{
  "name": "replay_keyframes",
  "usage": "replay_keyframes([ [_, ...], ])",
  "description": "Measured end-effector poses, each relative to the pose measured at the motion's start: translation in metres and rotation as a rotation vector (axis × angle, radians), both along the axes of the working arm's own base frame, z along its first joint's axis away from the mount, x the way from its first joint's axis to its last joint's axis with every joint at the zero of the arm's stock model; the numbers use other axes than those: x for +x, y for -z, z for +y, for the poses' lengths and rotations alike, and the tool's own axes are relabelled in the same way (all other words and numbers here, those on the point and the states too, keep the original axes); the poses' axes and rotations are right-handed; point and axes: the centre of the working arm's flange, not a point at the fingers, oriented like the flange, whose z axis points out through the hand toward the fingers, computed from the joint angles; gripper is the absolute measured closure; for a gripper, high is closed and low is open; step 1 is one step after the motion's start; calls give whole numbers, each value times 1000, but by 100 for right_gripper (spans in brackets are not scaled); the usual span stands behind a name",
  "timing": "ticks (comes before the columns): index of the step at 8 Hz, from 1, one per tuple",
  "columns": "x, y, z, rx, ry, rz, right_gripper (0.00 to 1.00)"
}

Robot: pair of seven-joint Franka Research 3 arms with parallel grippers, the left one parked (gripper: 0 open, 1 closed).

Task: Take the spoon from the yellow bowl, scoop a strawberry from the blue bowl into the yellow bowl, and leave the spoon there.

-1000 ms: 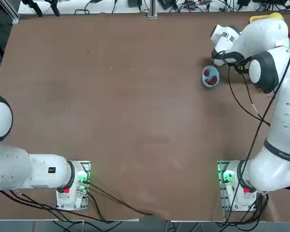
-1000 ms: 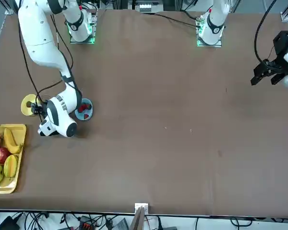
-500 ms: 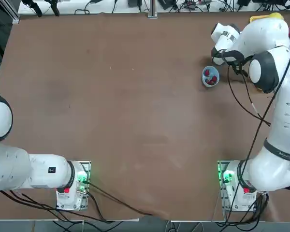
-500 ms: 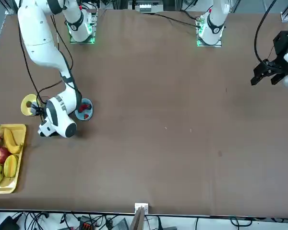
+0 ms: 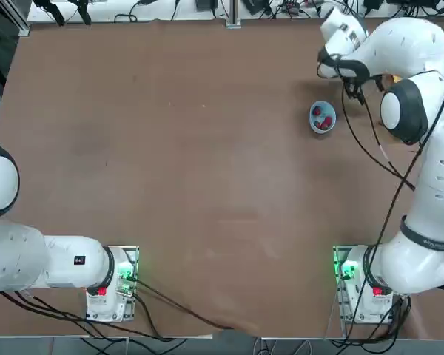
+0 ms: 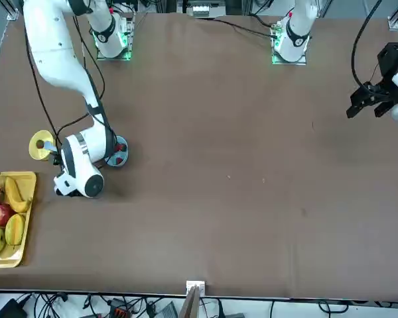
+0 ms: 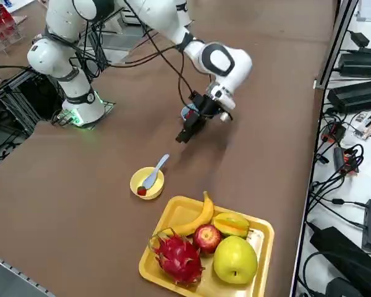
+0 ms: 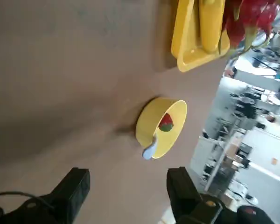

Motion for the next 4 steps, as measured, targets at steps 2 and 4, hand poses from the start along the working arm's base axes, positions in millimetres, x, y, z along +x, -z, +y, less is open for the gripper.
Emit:
replay_keyframes([
  [2, 14, -53, 11, 109, -14, -36, 0],
  [4, 22, -105, 13, 202, -38, -73, 0],
])
